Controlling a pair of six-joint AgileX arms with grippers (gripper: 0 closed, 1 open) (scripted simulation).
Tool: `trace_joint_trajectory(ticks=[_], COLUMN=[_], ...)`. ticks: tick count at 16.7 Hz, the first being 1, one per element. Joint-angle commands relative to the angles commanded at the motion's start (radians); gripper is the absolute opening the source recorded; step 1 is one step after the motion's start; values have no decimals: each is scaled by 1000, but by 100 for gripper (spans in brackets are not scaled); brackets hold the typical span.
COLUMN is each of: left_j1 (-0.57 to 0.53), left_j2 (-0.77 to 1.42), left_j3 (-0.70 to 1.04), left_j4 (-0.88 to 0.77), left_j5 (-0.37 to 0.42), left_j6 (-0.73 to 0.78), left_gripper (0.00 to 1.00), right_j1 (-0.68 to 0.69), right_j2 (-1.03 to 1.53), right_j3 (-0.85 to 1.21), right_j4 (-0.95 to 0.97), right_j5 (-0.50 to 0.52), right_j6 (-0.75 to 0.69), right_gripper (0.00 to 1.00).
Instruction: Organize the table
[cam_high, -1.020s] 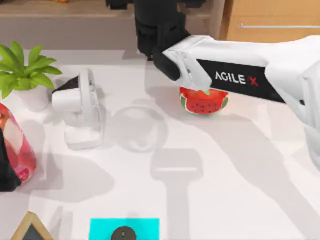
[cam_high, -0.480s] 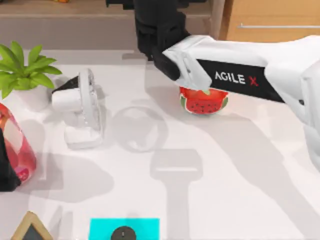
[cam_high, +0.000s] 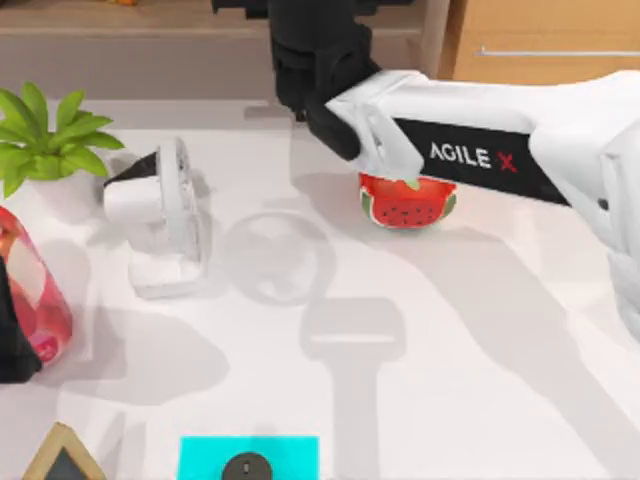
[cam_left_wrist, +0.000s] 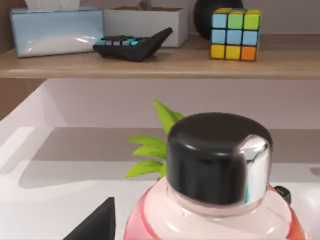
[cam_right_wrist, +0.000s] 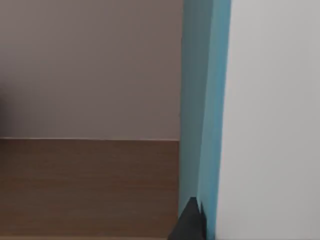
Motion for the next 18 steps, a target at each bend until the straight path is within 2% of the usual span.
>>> trace_joint_trajectory(ticks=[5,12,18], left_j1=[0,0,0], left_j2=[0,0,0], left_j3=[0,0,0], left_j4=[0,0,0], left_j5=[0,0,0], left_j6=[0,0,0], left_gripper=[100,100,100], right_j1=[8,57,46], right_j2=[-17,-138,-155], right_j3=[-17,-177,-198], right_j4=[5,38,41], right_j5=[6,51,33], right_j6=[5,3,23], right_gripper=[0,0,0])
